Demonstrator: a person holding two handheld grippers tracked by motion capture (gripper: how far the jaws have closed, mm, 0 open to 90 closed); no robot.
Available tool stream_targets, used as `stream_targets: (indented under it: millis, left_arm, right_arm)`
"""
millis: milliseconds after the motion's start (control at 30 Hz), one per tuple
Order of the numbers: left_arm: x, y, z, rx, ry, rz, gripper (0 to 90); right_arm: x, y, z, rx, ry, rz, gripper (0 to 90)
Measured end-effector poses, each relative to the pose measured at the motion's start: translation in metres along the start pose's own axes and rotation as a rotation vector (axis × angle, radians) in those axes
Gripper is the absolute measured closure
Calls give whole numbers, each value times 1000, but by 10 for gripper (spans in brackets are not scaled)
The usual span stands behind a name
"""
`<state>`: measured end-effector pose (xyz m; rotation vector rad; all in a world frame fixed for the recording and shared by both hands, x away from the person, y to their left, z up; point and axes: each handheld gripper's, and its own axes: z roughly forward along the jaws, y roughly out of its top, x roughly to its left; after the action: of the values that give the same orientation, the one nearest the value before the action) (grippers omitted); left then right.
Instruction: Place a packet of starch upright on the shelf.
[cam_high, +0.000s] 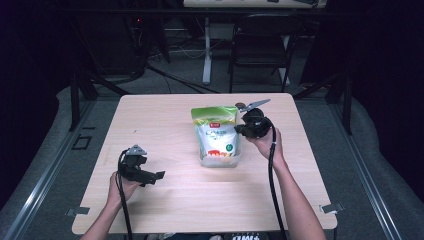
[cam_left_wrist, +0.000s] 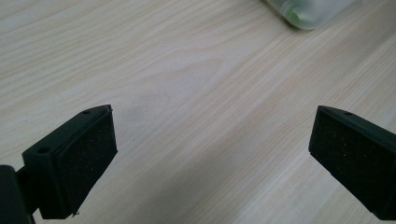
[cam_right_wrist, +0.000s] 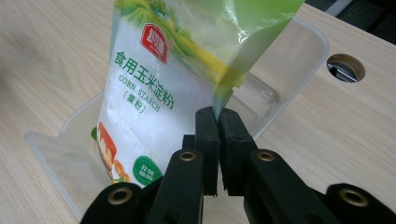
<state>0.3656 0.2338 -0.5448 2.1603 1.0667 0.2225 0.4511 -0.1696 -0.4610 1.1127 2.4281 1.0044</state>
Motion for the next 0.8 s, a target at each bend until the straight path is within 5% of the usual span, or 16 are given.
stream_targets:
  millis: [233,333,433,633,800]
  left_arm:
    - [0,0,0,0,-1,3,9]
    - [0,0,0,-1,0,3,9]
    - [0,0,1,0,-3,2,8]
    - [-1,0,1,3,1,1,8]
    - [-1,0,1,-3,2,0,9]
  right_arm:
    - [-1,1,-1,-7,-3,14,784]
    - [-2,1,-6,-28,11,31,651]
    - [-1,2,-15,-24,18,33,425]
    - [6,2,-38,-14,23,18,233]
    - [13,-2,-58,-8,18,-3,159]
